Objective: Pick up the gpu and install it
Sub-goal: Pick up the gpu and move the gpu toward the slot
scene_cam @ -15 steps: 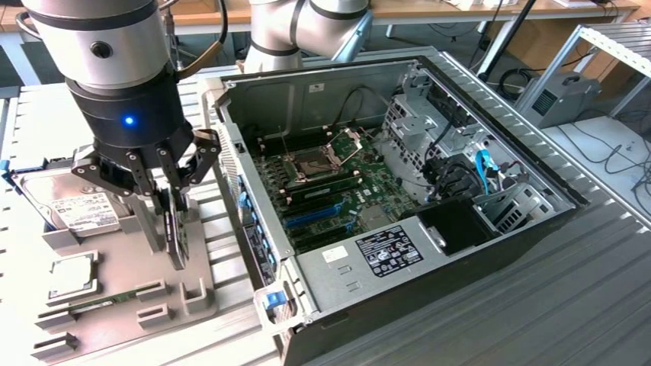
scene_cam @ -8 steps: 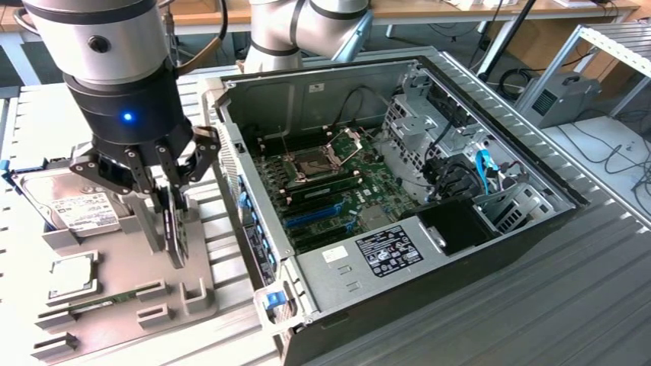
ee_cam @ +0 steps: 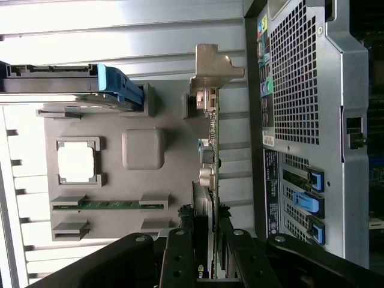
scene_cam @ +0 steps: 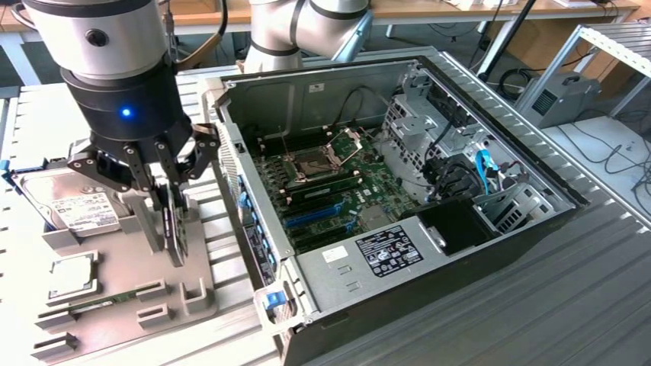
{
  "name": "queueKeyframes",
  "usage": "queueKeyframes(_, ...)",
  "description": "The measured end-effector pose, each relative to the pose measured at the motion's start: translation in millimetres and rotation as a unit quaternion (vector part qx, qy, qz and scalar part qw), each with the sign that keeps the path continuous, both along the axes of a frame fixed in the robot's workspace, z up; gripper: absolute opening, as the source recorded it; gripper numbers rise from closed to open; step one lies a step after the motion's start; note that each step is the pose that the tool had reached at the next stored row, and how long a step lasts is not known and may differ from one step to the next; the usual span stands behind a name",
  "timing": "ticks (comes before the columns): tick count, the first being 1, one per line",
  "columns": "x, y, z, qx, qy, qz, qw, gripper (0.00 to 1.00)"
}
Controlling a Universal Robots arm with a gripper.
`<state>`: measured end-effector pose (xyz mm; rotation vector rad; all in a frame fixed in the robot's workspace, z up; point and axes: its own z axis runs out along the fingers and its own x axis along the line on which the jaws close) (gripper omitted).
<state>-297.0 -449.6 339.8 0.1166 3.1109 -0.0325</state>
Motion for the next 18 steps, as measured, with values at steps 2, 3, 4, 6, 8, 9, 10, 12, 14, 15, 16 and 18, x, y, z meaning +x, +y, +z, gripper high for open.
queueKeyframes(2, 0.0, 0.0, 0.8, 0.0000, 0.0000, 0.000, 1.0000, 0.26)
queueKeyframes(3, 0.0, 0.0, 1.1, 0.0001, -0.0001, 0.000, 1.0000, 0.26)
queueKeyframes(4, 0.0, 0.0, 1.5, 0.0000, 0.0000, 0.000, 1.0000, 0.26)
queueKeyframes(6, 0.0, 0.0, 2.2, 0.0000, 0.0000, 0.000, 1.0000, 0.26)
queueKeyframes(8, 0.0, 0.0, 2.8, 0.0001, 0.0000, 0.000, 1.0000, 0.26)
queueKeyframes(9, 0.0, 0.0, 3.2, 0.0000, 0.0000, 0.000, 1.0000, 0.26)
queueKeyframes(10, 0.0, 0.0, 3.7, 0.0000, 0.0000, 0.000, 1.0000, 0.26)
queueKeyframes(12, 0.0, 0.0, 4.4, 0.0000, 0.0000, 0.000, 1.0000, 0.26)
queueKeyframes(14, 0.0, 0.0, 5.0, 0.0000, 0.0000, 0.000, 1.0000, 0.26)
queueKeyframes(15, 0.0, 0.0, 5.3, 0.0000, 0.0000, 0.000, 1.0000, 0.26)
queueKeyframes(16, 0.0, 0.0, 5.6, 0.0000, 0.0000, 0.000, 1.0000, 0.26)
queueKeyframes(18, 0.0, 0.0, 6.4, 0.0000, 0.0000, 0.000, 1.0000, 0.26)
